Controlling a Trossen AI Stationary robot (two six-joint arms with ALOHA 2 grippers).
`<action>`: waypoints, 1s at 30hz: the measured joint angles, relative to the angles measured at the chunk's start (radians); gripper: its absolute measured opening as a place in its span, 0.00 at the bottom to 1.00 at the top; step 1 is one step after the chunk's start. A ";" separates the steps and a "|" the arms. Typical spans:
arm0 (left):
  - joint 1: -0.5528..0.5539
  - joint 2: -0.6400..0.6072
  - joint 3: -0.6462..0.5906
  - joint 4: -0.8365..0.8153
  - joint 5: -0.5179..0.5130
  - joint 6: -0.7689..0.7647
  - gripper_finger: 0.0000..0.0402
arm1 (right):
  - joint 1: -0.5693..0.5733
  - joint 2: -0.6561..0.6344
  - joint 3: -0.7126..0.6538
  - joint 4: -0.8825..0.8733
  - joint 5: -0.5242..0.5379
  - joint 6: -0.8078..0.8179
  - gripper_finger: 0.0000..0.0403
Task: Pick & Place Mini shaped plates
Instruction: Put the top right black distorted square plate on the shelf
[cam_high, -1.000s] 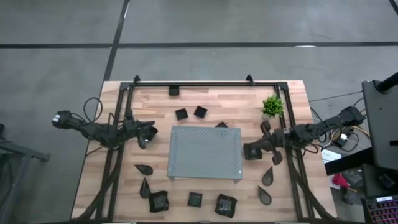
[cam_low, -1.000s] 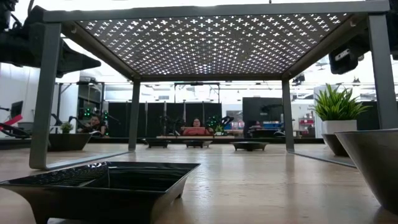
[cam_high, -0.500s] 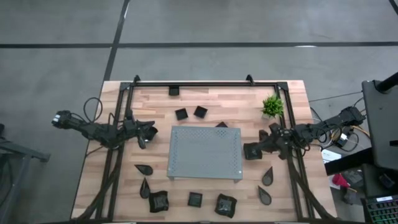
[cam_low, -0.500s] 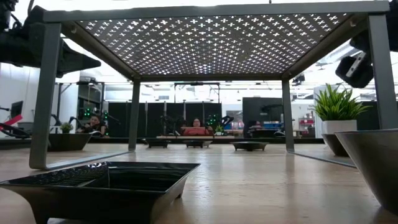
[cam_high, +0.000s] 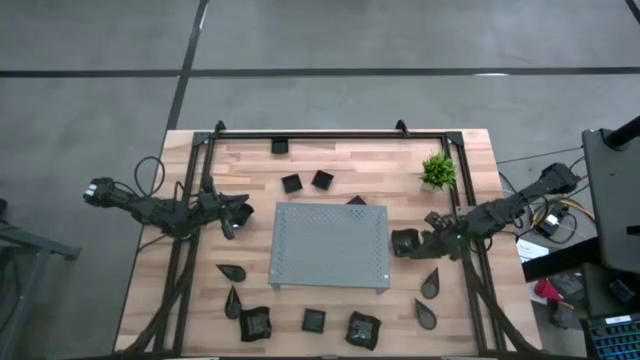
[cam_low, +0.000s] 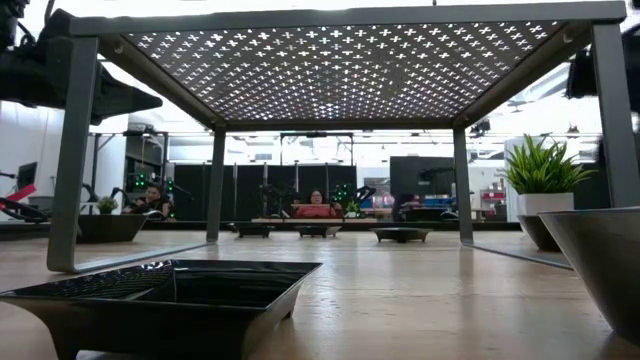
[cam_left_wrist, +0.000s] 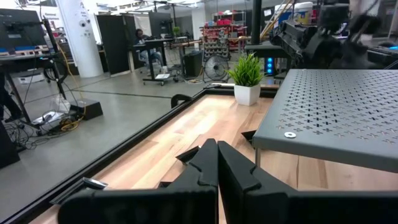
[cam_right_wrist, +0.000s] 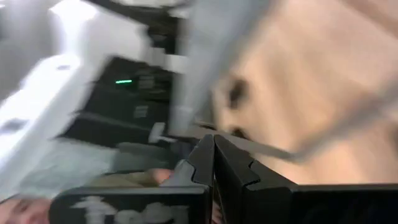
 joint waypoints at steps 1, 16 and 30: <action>0.000 0.000 0.000 0.000 0.000 0.000 0.00 | 0.007 0.000 0.024 -0.100 0.010 0.043 0.02; 0.000 0.003 0.000 -0.008 0.000 0.000 0.00 | 0.008 0.111 0.260 -0.875 0.178 0.334 0.02; 0.000 0.013 0.000 -0.017 0.000 0.000 0.00 | 0.007 0.279 0.277 -0.804 0.188 0.425 0.26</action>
